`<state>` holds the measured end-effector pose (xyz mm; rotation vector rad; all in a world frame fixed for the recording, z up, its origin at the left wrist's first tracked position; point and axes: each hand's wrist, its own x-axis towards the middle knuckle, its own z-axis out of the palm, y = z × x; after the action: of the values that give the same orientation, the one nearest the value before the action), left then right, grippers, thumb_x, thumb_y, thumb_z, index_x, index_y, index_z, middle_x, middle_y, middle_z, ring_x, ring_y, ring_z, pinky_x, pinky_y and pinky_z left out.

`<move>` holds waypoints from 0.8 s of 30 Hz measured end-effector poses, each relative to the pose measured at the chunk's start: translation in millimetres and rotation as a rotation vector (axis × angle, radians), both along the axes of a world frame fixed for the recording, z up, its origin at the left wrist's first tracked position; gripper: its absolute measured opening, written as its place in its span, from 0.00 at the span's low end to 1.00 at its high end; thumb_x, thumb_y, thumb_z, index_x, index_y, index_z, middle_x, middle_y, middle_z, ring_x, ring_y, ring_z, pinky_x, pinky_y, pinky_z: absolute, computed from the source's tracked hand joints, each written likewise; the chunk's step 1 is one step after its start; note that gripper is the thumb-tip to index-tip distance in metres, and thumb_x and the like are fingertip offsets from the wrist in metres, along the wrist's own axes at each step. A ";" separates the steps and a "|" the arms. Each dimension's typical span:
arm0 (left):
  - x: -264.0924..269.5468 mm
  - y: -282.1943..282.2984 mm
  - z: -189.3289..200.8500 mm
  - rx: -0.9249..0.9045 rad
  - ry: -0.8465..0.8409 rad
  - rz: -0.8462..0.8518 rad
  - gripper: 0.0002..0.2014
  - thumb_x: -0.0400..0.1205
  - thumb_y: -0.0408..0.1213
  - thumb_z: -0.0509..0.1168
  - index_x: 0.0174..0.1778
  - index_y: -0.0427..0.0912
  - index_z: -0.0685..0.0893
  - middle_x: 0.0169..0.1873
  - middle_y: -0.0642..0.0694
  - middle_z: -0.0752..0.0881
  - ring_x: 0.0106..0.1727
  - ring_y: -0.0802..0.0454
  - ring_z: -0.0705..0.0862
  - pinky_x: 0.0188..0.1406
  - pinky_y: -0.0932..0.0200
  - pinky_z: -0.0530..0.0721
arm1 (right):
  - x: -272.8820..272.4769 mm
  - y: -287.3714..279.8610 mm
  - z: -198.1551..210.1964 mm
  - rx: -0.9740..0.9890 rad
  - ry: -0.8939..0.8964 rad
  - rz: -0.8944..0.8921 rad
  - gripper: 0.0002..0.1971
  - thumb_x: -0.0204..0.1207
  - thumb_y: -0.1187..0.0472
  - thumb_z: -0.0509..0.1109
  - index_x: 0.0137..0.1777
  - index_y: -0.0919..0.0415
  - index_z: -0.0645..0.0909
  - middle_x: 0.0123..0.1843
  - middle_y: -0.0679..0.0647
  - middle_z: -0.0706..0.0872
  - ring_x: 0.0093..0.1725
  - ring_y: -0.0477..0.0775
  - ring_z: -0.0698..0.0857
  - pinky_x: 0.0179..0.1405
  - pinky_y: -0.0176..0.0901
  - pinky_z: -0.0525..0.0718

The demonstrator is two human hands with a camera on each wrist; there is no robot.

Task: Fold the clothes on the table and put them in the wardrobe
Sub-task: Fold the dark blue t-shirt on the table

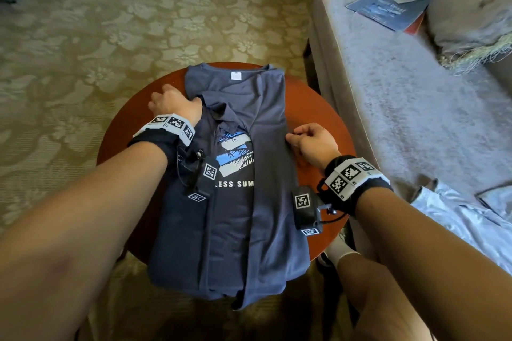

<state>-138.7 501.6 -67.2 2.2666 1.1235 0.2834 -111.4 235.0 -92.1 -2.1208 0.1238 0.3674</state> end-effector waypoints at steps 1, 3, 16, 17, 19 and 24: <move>0.4 3.0 2.0 -0.046 0.013 0.045 0.28 0.78 0.48 0.70 0.70 0.36 0.74 0.71 0.34 0.74 0.73 0.35 0.72 0.68 0.43 0.74 | 4.8 3.2 0.0 0.007 0.002 -0.027 0.11 0.71 0.50 0.77 0.49 0.52 0.80 0.46 0.55 0.89 0.40 0.57 0.87 0.47 0.53 0.90; 5.5 11.2 3.4 -0.130 0.012 0.067 0.30 0.79 0.50 0.68 0.72 0.34 0.72 0.71 0.35 0.76 0.71 0.34 0.75 0.66 0.43 0.77 | 14.6 13.2 2.5 0.008 -0.004 -0.065 0.16 0.72 0.47 0.76 0.54 0.53 0.81 0.53 0.56 0.90 0.51 0.59 0.88 0.57 0.57 0.88; 63.3 54.8 -5.5 -0.430 -0.050 -0.114 0.17 0.78 0.48 0.71 0.27 0.46 0.77 0.35 0.44 0.84 0.46 0.42 0.84 0.51 0.52 0.82 | 105.1 65.5 8.3 0.012 -0.001 -0.066 0.25 0.72 0.45 0.74 0.68 0.51 0.83 0.60 0.54 0.89 0.57 0.58 0.88 0.60 0.55 0.87; 70.2 58.7 -6.5 -0.435 -0.053 -0.120 0.14 0.79 0.47 0.72 0.31 0.45 0.81 0.38 0.44 0.85 0.52 0.41 0.85 0.56 0.51 0.82 | 112.1 67.9 9.0 -0.004 0.000 -0.058 0.25 0.72 0.46 0.74 0.69 0.50 0.83 0.61 0.54 0.88 0.57 0.58 0.88 0.61 0.55 0.87; 80.3 65.7 -7.8 -0.422 -0.071 -0.132 0.10 0.79 0.42 0.73 0.49 0.39 0.87 0.51 0.41 0.88 0.61 0.41 0.84 0.61 0.50 0.81 | 121.8 73.1 14.0 -0.045 -0.013 -0.017 0.25 0.75 0.50 0.74 0.72 0.51 0.80 0.65 0.54 0.86 0.61 0.58 0.86 0.64 0.55 0.86; 92.3 77.3 -10.6 -0.403 -0.021 -0.207 0.21 0.77 0.35 0.73 0.66 0.37 0.83 0.64 0.37 0.84 0.64 0.40 0.84 0.63 0.47 0.83 | 152.4 84.1 13.5 -0.113 0.009 -0.014 0.05 0.78 0.59 0.76 0.51 0.51 0.85 0.55 0.53 0.86 0.52 0.51 0.85 0.53 0.42 0.84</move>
<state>-46.3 578.9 -77.7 1.9907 0.8369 -0.0047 41.1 319.2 -78.6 -2.2290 0.1681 0.3693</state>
